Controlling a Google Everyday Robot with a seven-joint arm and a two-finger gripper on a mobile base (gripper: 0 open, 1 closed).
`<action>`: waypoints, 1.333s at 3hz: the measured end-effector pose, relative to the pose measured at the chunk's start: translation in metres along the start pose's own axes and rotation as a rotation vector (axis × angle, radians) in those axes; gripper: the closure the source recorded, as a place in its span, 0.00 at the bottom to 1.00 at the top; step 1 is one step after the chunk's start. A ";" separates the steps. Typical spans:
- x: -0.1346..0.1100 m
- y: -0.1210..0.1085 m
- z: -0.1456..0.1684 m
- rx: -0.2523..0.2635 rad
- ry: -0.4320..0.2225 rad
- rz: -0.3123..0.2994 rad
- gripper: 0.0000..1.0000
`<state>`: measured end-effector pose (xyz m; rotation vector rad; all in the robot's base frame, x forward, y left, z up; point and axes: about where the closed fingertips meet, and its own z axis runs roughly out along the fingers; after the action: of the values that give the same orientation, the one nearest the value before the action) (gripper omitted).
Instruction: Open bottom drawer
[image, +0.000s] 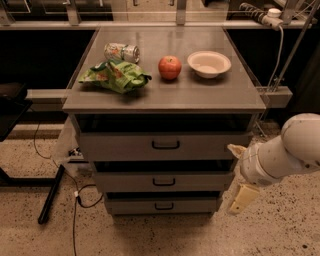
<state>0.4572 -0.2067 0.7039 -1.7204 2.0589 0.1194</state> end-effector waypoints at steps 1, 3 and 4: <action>0.009 -0.006 0.026 0.004 -0.030 0.015 0.00; 0.063 -0.006 0.132 0.093 -0.153 0.006 0.00; 0.091 -0.005 0.181 0.101 -0.199 0.013 0.00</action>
Offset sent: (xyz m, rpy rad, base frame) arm 0.0526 -0.0208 -0.1627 0.1627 -0.1337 -0.0489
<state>0.5022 -0.2280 0.5079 -1.5678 1.8989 0.1807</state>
